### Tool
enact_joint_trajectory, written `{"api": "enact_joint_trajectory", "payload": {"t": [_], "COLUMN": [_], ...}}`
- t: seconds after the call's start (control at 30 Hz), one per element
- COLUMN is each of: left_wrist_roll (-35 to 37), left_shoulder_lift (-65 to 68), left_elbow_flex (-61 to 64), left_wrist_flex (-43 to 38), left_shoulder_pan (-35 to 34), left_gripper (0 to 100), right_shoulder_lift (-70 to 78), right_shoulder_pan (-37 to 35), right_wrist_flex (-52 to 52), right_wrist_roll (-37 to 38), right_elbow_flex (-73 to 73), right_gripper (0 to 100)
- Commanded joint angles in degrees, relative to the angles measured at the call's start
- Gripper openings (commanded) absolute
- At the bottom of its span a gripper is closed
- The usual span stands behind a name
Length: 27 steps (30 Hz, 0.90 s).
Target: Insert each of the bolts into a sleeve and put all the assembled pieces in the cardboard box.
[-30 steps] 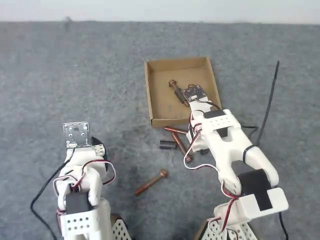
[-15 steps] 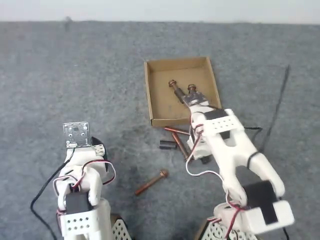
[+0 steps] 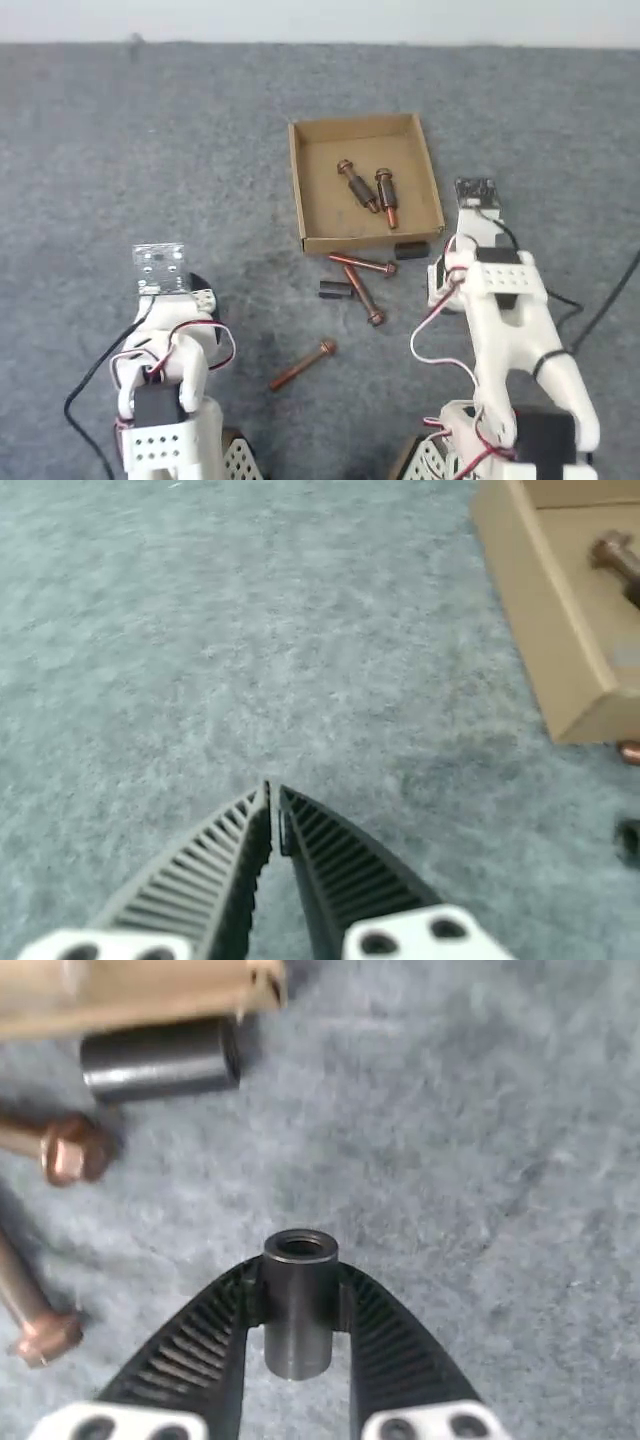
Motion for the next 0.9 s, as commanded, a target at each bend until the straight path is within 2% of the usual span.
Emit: {"api": "enact_joint_trajectory", "payload": {"t": [0.0,0.13,0.23,0.4,0.5,0.67,0.87], "left_wrist_roll": [-0.4,-0.4,-3.1,-5.8,-6.0,-5.8,-5.7], "left_shoulder_lift": [-0.8,-0.8,-0.7,-0.6,0.3,12.9,33.8], "left_elbow_flex": [-0.6,-1.8,-6.3,-16.0,-17.5,-22.6,-31.5], "left_wrist_flex": [0.1,0.0,2.6,9.7,9.0,5.7,9.8], "left_shoulder_pan": [3.6,5.8,6.0,9.2,10.6,10.5,15.5], "left_gripper": [1,1,1,1,1,1,1], "right_shoulder_lift": [-6.0,-9.6,-10.2,-10.2,-10.2,-10.2,-10.2], "right_shoulder_pan": [1.2,5.1,7.8,8.2,8.2,8.2,8.2], "right_wrist_flex": [-1.3,-1.3,-1.8,-1.9,-1.9,-1.9,-3.3], "right_wrist_roll": [1.6,1.6,1.6,1.6,1.6,1.6,1.7], "right_elbow_flex": [1.8,3.3,3.8,4.3,4.4,4.4,4.7], "right_gripper": [0.6,0.6,0.6,0.6,0.6,0.6,0.6]}}
